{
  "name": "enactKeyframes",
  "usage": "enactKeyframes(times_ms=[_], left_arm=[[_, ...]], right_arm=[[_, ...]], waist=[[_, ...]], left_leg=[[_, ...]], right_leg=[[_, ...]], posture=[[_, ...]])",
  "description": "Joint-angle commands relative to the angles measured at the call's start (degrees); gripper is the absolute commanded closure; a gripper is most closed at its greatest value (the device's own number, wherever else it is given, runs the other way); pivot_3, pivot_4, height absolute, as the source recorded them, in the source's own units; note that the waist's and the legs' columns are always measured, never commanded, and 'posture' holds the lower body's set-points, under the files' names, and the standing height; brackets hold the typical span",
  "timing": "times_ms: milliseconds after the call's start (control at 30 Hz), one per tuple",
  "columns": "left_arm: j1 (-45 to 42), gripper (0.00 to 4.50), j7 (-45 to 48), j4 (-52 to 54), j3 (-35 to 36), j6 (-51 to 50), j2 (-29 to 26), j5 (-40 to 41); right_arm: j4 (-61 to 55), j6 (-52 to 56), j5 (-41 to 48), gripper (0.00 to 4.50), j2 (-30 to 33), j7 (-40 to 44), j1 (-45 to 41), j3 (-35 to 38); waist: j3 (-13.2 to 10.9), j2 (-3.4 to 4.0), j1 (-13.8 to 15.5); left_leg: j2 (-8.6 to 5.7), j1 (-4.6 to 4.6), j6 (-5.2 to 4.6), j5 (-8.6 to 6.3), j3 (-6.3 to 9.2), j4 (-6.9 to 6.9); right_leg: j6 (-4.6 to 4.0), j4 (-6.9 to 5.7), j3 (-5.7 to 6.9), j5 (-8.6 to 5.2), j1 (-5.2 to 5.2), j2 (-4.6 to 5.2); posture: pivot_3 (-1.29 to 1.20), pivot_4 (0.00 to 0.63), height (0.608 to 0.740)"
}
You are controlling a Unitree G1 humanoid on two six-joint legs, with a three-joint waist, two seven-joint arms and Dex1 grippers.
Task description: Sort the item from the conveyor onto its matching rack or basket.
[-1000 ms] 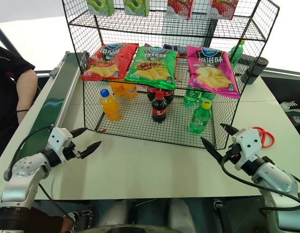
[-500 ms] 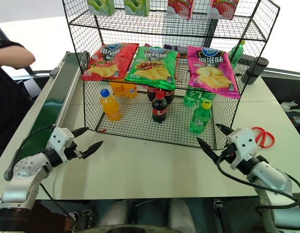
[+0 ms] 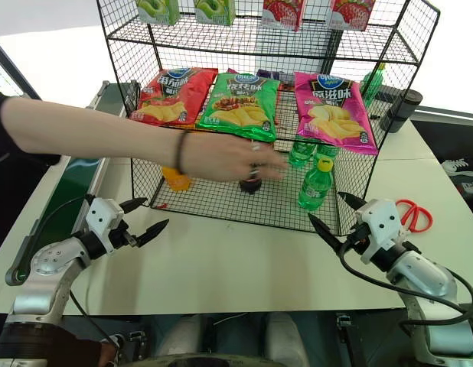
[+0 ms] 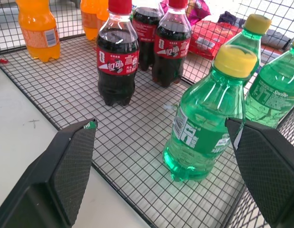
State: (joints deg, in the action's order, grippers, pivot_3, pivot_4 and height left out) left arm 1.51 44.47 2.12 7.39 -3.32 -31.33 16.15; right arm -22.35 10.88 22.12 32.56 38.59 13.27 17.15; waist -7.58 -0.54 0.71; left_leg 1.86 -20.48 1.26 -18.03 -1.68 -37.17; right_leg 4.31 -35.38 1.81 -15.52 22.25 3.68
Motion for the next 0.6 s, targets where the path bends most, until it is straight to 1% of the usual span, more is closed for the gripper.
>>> enactKeyframes(times_ms=[33, 600], left_arm=[[-0.9, 0.00, -0.1, -0.1, -0.3, 1.2, 0.2, -0.3], [-2.3, 0.00, 0.2, -1.2, -0.4, 1.8, 1.3, -0.9]], right_arm=[[-1.0, -0.5, 0.3, 0.02, 0.2, -0.2, -0.7, 0.7], [0.2, -1.4, 0.0, 0.02, 0.1, 0.2, -1.4, 0.6]], waist=[[0.0, 0.00, 0.0], [0.0, 0.00, 0.0]], left_leg=[[0.00, 0.00, 0.00, 0.00, 0.00, 0.00], [-0.01, 0.00, 0.00, 0.00, 0.00, 0.00]], right_leg=[[0.00, 0.00, 0.00, 0.00, 0.00, 0.00], [0.06, 0.00, 0.00, 0.03, 0.00, -0.04]], posture=[[0.00, 0.150, 0.740], [0.00, 0.150, 0.740]])
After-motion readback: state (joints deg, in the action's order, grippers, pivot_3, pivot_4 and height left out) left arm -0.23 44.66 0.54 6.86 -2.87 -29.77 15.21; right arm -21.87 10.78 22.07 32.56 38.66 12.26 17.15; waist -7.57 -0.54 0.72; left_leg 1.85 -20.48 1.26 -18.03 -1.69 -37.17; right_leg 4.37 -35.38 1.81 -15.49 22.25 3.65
